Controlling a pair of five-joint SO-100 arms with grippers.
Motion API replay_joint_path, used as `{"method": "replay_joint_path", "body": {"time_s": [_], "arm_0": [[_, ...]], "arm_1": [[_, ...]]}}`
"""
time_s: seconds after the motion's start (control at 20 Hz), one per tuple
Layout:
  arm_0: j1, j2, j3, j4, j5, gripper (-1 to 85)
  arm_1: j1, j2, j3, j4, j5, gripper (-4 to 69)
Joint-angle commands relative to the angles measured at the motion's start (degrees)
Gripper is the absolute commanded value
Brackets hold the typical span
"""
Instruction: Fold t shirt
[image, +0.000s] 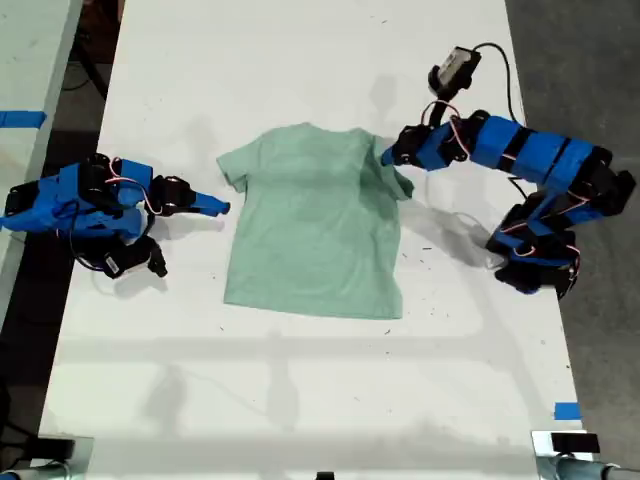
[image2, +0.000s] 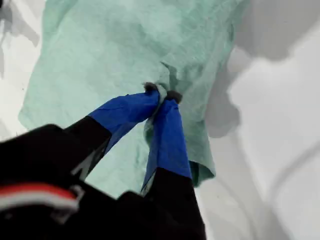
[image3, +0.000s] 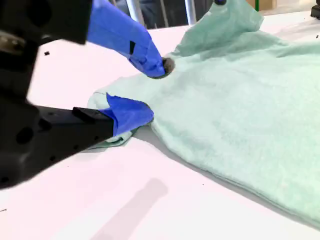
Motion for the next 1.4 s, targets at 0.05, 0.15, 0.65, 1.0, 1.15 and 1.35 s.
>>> {"method": "replay_joint_path", "body": {"time_s": [0.05, 0.15, 0.65, 1.0, 1.15, 1.35], "arm_0": [[0.44, 0.35, 0.35, -0.53, -0.53, 10.6], [0.44, 0.35, 0.35, -0.53, -0.53, 10.6], [0.44, 0.35, 0.35, -0.53, -0.53, 10.6], [0.44, 0.35, 0.35, -0.53, -0.53, 10.6], [0.53, 0.35, 0.35, -0.53, -0.53, 10.6], [0.53, 0.35, 0.35, -0.53, -0.53, 10.6]], "arm_1": [[-7.47, -6.06, -7.65, -10.37, -1.23, 0.7], [-10.99, -13.71, -10.99, -15.56, -1.41, 0.7], [-24.79, -45.62, -43.33, -6.94, -2.37, 17.3], [-15.29, -19.42, -36.3, 16.0, -0.79, 25.8], [-8.7, 3.87, -21.45, 25.14, 3.96, 20.3], [-13.89, 44.03, 10.37, 29.36, 14.33, 9.0]]}}
